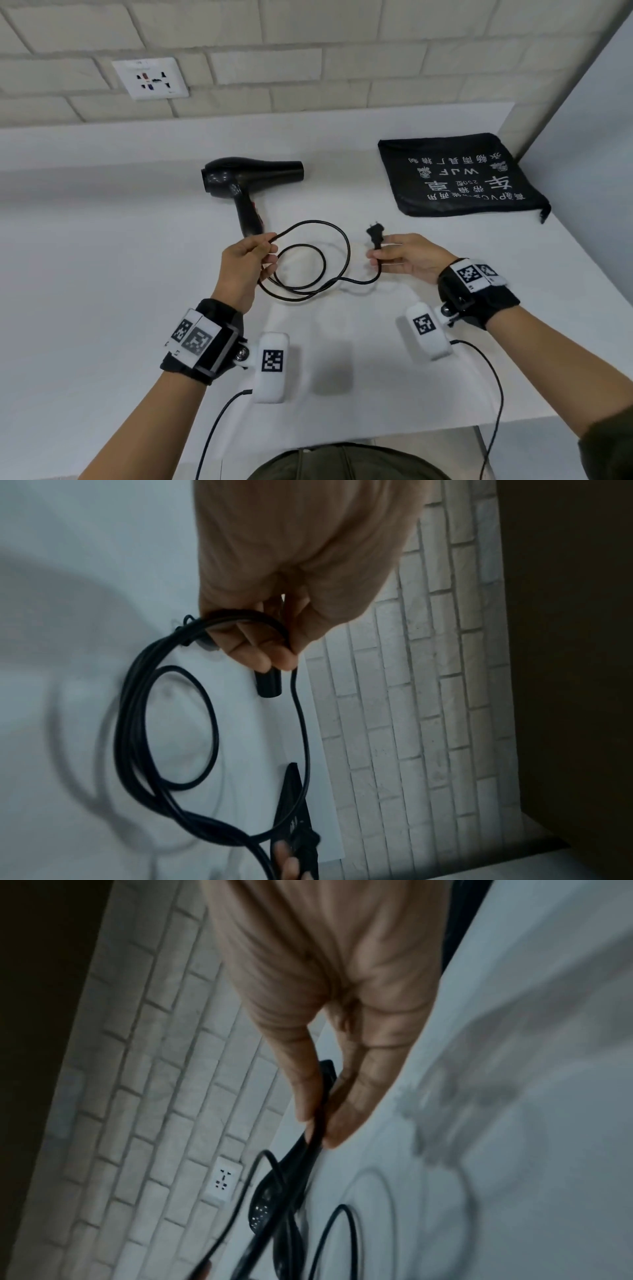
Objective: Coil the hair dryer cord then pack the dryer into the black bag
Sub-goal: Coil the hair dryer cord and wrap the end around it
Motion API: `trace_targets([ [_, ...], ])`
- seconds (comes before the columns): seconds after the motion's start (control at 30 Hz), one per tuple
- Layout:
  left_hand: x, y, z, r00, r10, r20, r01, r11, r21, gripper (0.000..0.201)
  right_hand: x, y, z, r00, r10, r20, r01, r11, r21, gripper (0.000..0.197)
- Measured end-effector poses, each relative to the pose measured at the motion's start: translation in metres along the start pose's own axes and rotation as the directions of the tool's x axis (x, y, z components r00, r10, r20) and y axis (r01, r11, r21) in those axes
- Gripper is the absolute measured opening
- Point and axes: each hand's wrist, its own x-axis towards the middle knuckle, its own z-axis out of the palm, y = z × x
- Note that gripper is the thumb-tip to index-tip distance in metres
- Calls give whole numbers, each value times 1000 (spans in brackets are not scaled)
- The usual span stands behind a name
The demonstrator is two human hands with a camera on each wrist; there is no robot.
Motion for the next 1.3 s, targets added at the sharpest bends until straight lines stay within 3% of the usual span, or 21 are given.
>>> trace_targets([
  [0.1,0,-1,4,999,-32,-5,32,999,-29,21,-11,0,-2,997,-83,4,83,996,-27,18],
  [0.17,-1,1,13,999,-26,21,27,1000,-14,20,-19,-3,7,988,-153,29,156,977,-147,16],
  [0.3,-9,14,39,985,114,132,-131,984,125,21,-27,-4,31,977,-207,46,207,886,-416,6],
  [0.43,-23,26,56,939,204,277,-263,944,199,25,-21,-1,38,966,-252,-53,176,798,-576,12],
  [0.5,-28,27,56,924,184,336,-264,941,211,26,-19,0,38,912,-374,-167,167,711,-683,18],
  [0.63,-27,24,41,943,102,317,-156,976,151,27,-21,2,37,713,-631,-307,34,469,-883,28],
  [0.7,-24,22,32,954,25,299,-46,997,64,25,-18,4,37,677,-671,-302,60,460,-886,26],
  [0.77,-23,21,26,953,-37,302,46,999,-21,22,-11,4,38,701,-629,-335,163,599,-784,23],
  [0.83,-20,20,22,951,-83,299,114,989,-89,22,-5,2,41,766,-494,-411,261,824,-503,25],
  [0.9,-16,19,17,951,-122,283,173,971,-163,24,-3,1,44,823,-366,-435,269,925,-268,29],
  [0.97,-12,17,11,950,-167,263,235,939,-251,23,-3,1,47,878,-265,-399,202,960,-194,37],
  [1.03,-7,14,6,942,-225,247,302,891,-340,23,-4,-1,47,946,-169,-276,121,976,-182,41],
  [1.1,-2,10,2,930,-285,231,359,835,-416,23,-7,-3,44,994,-81,-73,70,988,-139,24],
  [1.17,3,8,-2,916,-337,218,401,787,-469,23,-12,-6,40,996,-53,74,58,995,-78,13],
  [1.23,5,7,-3,904,-362,227,427,762,-486,23,-11,-7,38,993,-91,73,99,987,-128,20],
  [1.3,5,7,2,898,-358,257,440,765,-470,22,-7,-3,40,979,-197,-55,168,928,-334,24],
])
